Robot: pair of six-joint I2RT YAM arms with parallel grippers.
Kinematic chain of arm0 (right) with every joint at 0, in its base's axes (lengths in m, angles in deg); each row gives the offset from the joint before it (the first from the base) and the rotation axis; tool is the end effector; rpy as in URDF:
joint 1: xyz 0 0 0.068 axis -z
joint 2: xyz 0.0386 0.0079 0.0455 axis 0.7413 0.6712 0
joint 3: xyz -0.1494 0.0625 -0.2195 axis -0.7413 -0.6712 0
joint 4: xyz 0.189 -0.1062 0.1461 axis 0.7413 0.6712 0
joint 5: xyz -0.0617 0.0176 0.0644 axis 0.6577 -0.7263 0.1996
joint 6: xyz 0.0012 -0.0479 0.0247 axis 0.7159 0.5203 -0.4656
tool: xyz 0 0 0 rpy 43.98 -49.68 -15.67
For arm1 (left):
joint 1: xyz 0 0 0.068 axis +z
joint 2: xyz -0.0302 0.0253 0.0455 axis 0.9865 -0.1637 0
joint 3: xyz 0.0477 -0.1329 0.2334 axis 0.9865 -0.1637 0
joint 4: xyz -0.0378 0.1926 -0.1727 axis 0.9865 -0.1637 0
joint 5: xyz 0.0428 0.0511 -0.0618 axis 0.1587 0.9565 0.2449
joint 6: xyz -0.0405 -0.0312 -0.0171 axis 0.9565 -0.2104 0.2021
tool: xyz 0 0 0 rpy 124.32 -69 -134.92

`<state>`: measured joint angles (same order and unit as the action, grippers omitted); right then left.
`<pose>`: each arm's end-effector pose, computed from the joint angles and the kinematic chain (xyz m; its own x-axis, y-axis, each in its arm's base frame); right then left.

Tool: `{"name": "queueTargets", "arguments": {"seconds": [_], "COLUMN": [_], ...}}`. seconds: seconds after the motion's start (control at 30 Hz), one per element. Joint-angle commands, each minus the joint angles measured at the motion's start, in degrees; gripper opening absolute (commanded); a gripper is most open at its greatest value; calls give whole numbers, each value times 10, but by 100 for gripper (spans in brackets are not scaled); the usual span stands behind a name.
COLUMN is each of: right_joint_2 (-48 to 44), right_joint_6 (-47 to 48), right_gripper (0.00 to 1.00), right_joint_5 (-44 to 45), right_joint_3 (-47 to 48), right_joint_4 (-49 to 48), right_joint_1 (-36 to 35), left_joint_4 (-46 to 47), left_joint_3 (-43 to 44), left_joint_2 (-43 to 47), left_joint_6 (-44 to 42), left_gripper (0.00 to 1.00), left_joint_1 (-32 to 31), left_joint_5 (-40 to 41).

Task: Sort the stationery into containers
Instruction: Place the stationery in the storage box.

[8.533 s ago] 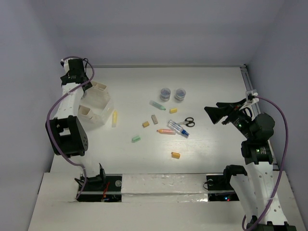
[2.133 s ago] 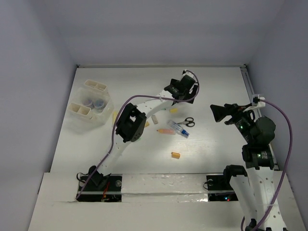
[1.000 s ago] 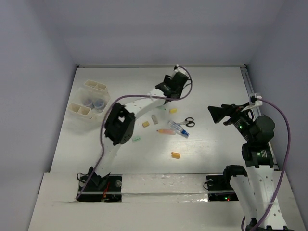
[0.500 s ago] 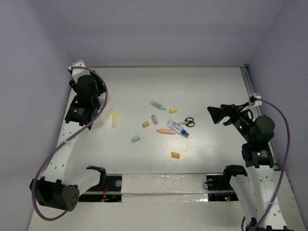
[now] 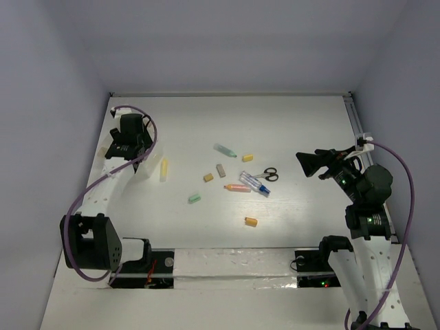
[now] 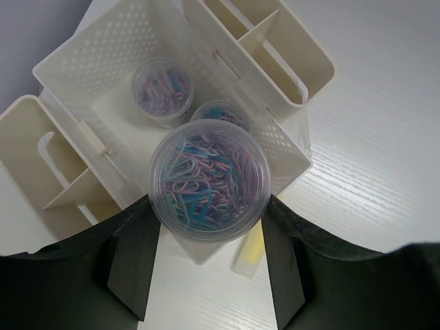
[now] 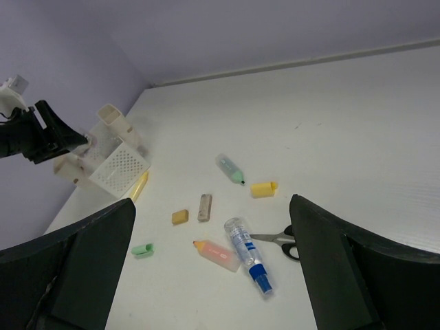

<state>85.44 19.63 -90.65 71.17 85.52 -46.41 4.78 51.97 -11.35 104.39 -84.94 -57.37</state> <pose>0.1302 0.0141 0.3363 -0.1821 0.3993 -0.8985 -0.4266 0.7913 0.4381 0.2897 -0.0094 0.3009 -0.4121 -0.2509 -0.8759 -0.3725 0.9237 -0.0893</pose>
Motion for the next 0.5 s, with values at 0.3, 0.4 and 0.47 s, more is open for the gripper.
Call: {"name": "queueTargets", "arguments": {"seconds": [0.3, 0.4, 0.47], "right_joint_2": [-5, -5, -5], "right_joint_6": [0, 0, 0], "right_gripper": [100, 100, 100], "right_joint_5": [-10, -10, -9], "right_joint_3": [10, 11, 10], "right_joint_4": [-16, -15, -16], "right_joint_1": [2, 2, 2], "left_joint_4": [30, 29, 30], "left_joint_3": [12, 10, 10], "left_joint_2": [-29, -26, -22], "left_joint_6": [2, 3, 4], "left_gripper": [58, 77, 81], "left_joint_1": [2, 2, 2], "left_joint_5": [-3, -9, -20]}}
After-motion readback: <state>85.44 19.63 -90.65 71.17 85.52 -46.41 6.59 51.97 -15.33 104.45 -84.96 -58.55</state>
